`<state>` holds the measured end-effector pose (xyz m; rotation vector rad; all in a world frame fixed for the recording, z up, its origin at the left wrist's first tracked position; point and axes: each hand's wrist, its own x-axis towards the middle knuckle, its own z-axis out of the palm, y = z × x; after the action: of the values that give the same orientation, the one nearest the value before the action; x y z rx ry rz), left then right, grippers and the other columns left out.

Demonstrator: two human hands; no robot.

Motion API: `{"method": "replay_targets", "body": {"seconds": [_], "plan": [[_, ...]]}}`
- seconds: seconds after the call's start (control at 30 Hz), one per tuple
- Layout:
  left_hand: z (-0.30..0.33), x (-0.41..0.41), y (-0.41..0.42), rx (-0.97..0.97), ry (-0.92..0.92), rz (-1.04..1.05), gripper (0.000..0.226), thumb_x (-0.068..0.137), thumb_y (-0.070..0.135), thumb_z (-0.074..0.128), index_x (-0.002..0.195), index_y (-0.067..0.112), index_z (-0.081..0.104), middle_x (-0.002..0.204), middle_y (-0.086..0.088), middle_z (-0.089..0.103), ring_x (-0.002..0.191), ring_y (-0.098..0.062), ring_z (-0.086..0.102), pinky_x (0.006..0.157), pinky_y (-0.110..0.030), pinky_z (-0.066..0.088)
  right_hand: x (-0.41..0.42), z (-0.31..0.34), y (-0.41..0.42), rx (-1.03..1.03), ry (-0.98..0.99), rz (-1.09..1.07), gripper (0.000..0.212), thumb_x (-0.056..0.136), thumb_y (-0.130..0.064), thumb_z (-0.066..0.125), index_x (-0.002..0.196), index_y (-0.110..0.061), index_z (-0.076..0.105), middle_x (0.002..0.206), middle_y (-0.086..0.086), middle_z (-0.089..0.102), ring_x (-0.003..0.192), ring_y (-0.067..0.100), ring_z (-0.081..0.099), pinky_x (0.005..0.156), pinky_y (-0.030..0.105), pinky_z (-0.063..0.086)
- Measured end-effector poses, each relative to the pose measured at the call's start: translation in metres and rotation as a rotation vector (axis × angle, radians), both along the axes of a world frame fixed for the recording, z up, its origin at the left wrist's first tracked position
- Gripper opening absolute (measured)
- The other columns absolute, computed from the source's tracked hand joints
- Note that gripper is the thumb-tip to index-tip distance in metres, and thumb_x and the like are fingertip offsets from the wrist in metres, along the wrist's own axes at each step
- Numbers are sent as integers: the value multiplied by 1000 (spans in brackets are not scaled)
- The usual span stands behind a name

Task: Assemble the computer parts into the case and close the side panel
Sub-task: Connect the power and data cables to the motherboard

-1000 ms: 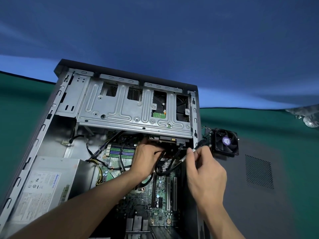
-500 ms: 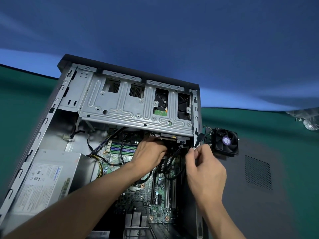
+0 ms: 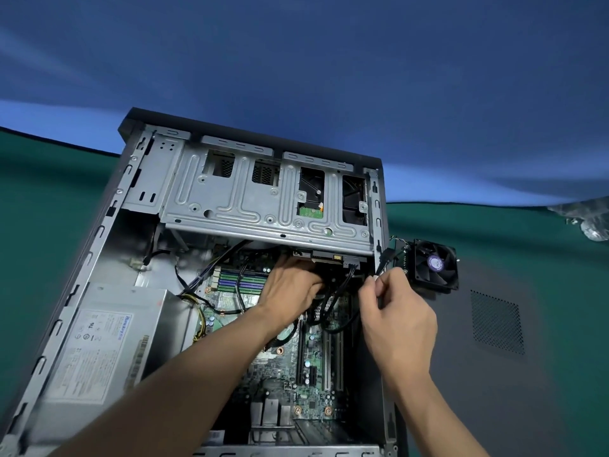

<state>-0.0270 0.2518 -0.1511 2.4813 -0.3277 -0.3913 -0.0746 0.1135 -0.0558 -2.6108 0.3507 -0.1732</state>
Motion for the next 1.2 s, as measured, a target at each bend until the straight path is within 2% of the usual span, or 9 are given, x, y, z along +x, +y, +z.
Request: {"method": "replay_targets", "body": {"seconds": [0.17,0.37,0.47,0.6,0.77,0.87,0.93,1.07,1.2], "plan": [[1,0,-2,-36,46,14,22,96,21,53,93,12,72,81,-4,71,73,-20,67,96,-38,48,0,3,0,-9,32,-20,24,86,-37,51,72,-22,38,51,-5,47,53,21,47,54,33,33],[7,-5,-6,-10,20,86,20,94,25,56,109,22,69,103,-1,72,97,-21,66,109,-42,33,0,3,1,-31,33,-17,19,87,-35,53,82,-22,41,56,-4,51,56,24,52,56,34,38],[19,-7,-9,49,29,90,23,95,24,51,110,22,68,105,-4,70,103,-25,62,106,-41,29,0,3,1,-30,30,-27,16,87,-33,53,82,-22,42,56,-4,50,56,24,51,56,33,34],[48,-8,-8,51,76,114,24,93,25,51,111,21,67,108,-5,69,104,-26,61,92,-34,41,0,6,2,-27,43,-34,14,88,-32,51,83,-22,43,57,-6,52,56,21,50,57,32,32],[95,-20,0,-89,19,82,24,91,26,50,107,27,69,99,4,71,92,-18,64,79,-29,49,-3,11,7,-231,24,57,16,92,-36,48,87,-22,47,66,-3,61,61,24,55,54,31,27],[115,-8,-6,-349,104,233,22,93,23,52,105,23,70,95,7,69,83,-12,61,78,-26,47,-5,14,9,-291,-18,133,18,92,-33,53,88,-17,59,64,0,62,59,24,60,52,28,27],[124,2,-14,-576,252,306,19,94,24,52,95,16,69,82,6,66,63,-11,53,67,-24,41,-6,15,9,-305,-30,168,17,93,-30,54,87,-15,59,61,0,60,55,24,59,50,27,27],[128,10,-20,-686,346,374,33,94,28,55,76,1,63,46,7,44,42,-10,33,44,-22,28,-5,17,7,-283,-63,195,13,89,-21,63,80,-13,58,53,-3,55,45,21,53,47,24,25],[123,14,-18,-758,431,430,32,93,21,59,91,-10,65,55,-10,44,40,-13,33,36,-19,28,-5,16,6,-269,-46,235,14,93,-24,57,84,-15,57,58,-2,58,51,22,56,51,26,26]]}}
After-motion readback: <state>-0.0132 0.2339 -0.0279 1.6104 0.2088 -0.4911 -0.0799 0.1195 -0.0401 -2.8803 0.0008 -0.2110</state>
